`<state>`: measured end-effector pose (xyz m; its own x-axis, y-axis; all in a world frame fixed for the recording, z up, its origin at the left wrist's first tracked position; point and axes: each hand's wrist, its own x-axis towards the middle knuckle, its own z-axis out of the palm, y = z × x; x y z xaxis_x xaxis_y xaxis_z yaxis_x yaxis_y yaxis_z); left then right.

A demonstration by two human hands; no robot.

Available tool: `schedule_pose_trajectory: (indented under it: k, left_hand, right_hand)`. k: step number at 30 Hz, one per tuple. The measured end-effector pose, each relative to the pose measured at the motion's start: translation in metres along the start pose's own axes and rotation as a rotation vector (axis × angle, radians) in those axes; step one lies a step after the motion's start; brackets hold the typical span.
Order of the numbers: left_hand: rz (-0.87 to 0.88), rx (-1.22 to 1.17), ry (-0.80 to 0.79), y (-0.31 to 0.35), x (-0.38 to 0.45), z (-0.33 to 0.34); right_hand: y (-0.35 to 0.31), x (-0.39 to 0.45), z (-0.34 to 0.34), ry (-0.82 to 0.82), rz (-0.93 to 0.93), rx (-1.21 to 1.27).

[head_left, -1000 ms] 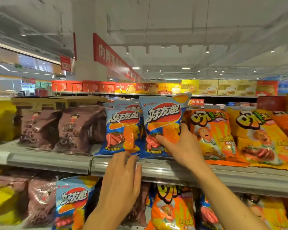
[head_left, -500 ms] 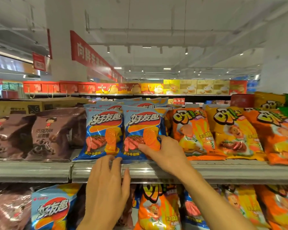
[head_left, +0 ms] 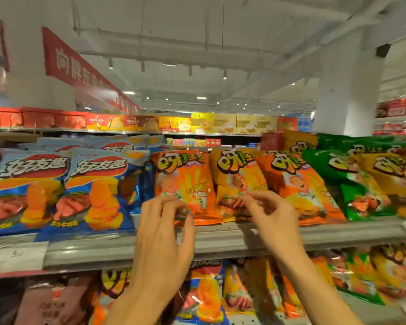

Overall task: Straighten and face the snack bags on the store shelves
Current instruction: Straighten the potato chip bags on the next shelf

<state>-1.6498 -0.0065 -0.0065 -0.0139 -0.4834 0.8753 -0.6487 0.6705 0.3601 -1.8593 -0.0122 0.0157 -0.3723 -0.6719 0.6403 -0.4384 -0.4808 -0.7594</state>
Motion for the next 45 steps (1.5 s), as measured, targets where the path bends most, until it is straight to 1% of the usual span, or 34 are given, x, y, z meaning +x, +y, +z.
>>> schedule_pose_trajectory:
  k: [2,7,9,10,11,13,14,16,19,21,23,25,29,33,36,39,42,45]
  left_hand:
    - [-0.02,-0.027,-0.015,0.027,0.006,0.031]
    - [-0.195,-0.05,-0.123,0.074,0.031,0.098]
    - [-0.249,-0.027,-0.151,0.082,0.041,0.114]
    - [-0.266,-0.017,-0.155,0.083,0.046,0.119]
    - [-0.294,-0.015,-0.168,0.081,0.051,0.122]
    - [-0.409,-0.013,-0.227,0.08,0.065,0.125]
    - [-0.489,-0.026,-0.263,0.08,0.072,0.125]
    - [-0.597,-0.129,-0.311,0.079,0.083,0.126]
    - [-0.711,-0.277,-0.378,0.078,0.092,0.126]
    - [-0.789,-0.302,-0.388,0.075,0.092,0.125]
    - [-0.79,-0.29,-0.381,0.07,0.088,0.126]
    - [-0.773,-0.29,-0.351,0.069,0.085,0.126]
    - [-0.768,-0.339,-0.316,0.069,0.083,0.127]
    - [-0.767,-0.353,-0.281,0.07,0.084,0.13]
    - [-0.732,-0.385,-0.253,0.072,0.085,0.134]
    - [-0.704,-0.466,-0.258,0.082,0.088,0.142]
    - [-0.727,-0.569,-0.337,0.099,0.091,0.158]
    - [-0.686,-0.557,-0.374,0.116,0.09,0.182]
  right_hand:
    - [0.014,0.012,-0.038,0.041,-0.027,-0.048]
    - [0.041,0.046,-0.118,0.18,-0.087,-0.277]
    - [0.052,0.062,-0.137,0.183,-0.099,-0.373]
    - [0.057,0.069,-0.143,0.141,-0.085,-0.429]
    - [0.061,0.076,-0.147,0.066,-0.045,-0.478]
    - [0.067,0.089,-0.15,-0.136,0.083,-0.522]
    - [0.071,0.096,-0.15,-0.234,0.144,-0.52]
    - [0.077,0.111,-0.148,-0.388,0.238,-0.471]
    - [0.084,0.128,-0.147,-0.502,0.274,-0.316]
    - [0.088,0.133,-0.144,-0.539,0.262,-0.222]
    - [0.09,0.132,-0.142,-0.554,0.238,-0.157]
    - [0.09,0.131,-0.142,-0.552,0.209,-0.136]
    - [0.082,0.125,-0.144,-0.512,0.149,-0.192]
    - [0.071,0.115,-0.149,-0.445,-0.001,-0.203]
    - [0.065,0.113,-0.157,-0.362,-0.084,-0.207]
    - [0.065,0.114,-0.173,-0.238,-0.088,-0.125]
    - [0.07,0.117,-0.199,-0.094,-0.061,-0.06]
    - [0.076,0.115,-0.225,0.002,-0.006,-0.041]
